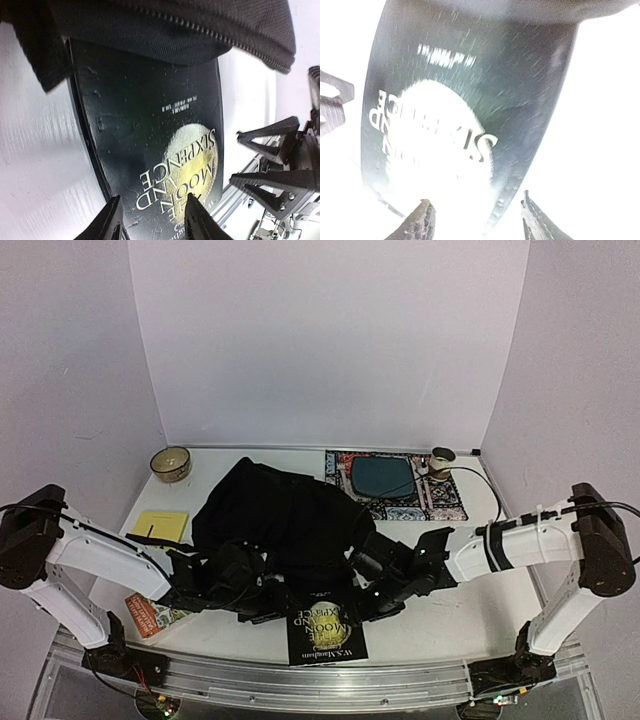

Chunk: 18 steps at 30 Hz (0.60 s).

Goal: Pack the student bag
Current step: Adjust the book at the corner of the board.

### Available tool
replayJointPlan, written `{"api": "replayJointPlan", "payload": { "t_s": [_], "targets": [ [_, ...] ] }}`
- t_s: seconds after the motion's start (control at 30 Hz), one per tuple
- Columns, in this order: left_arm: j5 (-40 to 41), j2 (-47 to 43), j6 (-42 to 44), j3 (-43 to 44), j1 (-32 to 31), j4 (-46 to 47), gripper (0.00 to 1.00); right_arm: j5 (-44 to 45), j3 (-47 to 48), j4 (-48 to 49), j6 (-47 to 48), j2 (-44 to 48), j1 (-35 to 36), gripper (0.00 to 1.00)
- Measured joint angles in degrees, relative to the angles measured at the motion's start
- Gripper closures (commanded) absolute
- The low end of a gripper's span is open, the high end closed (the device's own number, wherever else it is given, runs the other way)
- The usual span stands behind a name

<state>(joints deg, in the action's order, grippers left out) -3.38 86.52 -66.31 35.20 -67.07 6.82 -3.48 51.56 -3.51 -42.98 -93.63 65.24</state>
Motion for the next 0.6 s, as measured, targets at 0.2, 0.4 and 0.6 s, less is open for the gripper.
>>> {"api": "replayJointPlan", "payload": {
  "t_s": [0.2,0.4,0.6],
  "targets": [
    [0.6,1.8,-0.1,0.0,0.3,1.1,0.48,4.8,0.7,-0.7,-0.3,-0.2,-1.5,0.29],
    [1.1,3.1,-1.4,-0.3,0.5,1.2,0.47,6.3,2.4,-0.6,-0.1,-3.8,-2.1,0.26],
    [0.6,4.4,-1.1,0.6,0.5,1.1,0.58,4.5,2.6,1.5,-0.1,-7.1,-2.1,0.27]
  ]
}}
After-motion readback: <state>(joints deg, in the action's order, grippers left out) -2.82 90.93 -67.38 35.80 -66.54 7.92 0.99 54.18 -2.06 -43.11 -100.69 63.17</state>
